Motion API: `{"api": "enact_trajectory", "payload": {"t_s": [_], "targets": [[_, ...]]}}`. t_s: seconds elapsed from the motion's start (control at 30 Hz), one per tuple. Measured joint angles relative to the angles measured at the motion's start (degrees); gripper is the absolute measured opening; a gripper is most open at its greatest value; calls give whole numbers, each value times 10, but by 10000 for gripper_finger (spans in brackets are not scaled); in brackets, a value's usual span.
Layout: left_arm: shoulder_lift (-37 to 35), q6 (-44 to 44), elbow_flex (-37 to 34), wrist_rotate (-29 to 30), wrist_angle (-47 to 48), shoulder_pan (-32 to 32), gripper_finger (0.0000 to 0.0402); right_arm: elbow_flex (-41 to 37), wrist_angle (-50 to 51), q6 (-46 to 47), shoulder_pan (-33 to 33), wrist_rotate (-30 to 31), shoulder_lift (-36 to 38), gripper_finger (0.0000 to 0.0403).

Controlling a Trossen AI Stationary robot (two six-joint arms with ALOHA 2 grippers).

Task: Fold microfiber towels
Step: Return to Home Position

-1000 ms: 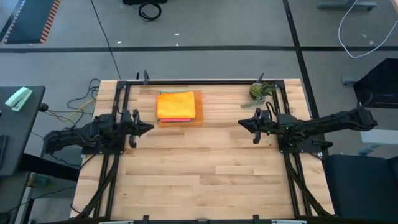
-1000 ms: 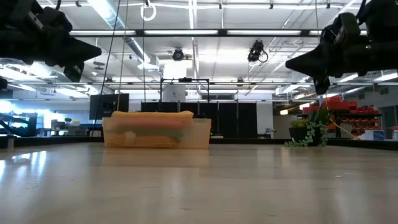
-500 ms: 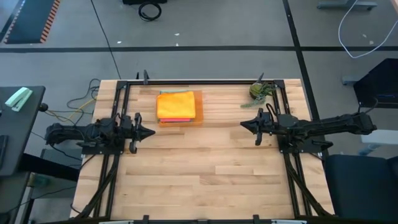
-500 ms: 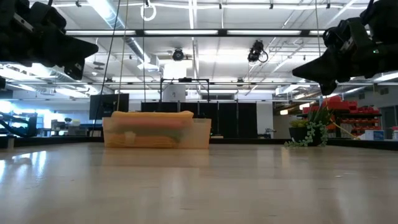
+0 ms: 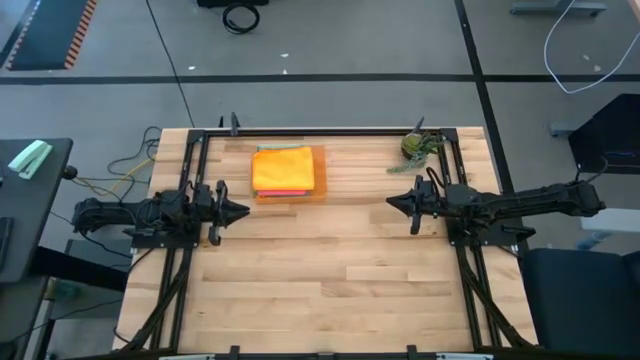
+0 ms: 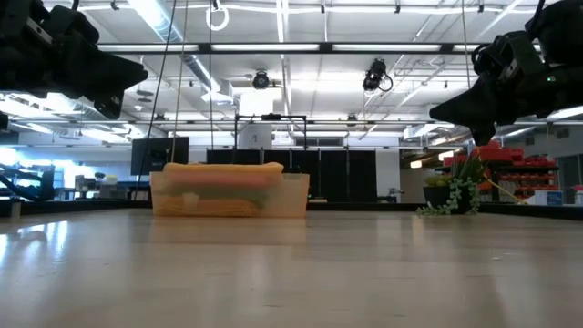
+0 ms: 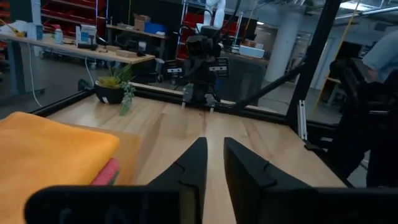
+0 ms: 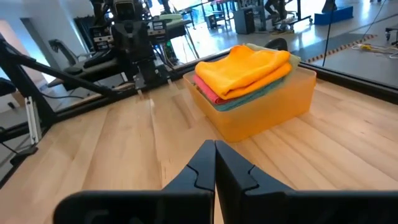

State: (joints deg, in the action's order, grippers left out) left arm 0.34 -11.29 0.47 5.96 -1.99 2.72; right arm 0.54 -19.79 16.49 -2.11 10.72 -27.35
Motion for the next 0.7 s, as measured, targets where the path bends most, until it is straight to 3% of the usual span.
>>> {"api": "enact_trajectory", "payload": {"t_s": [0.7], "targets": [[0, 0, 0, 0, 0, 0, 65, 0, 0, 0, 0, 0, 0, 10]]}}
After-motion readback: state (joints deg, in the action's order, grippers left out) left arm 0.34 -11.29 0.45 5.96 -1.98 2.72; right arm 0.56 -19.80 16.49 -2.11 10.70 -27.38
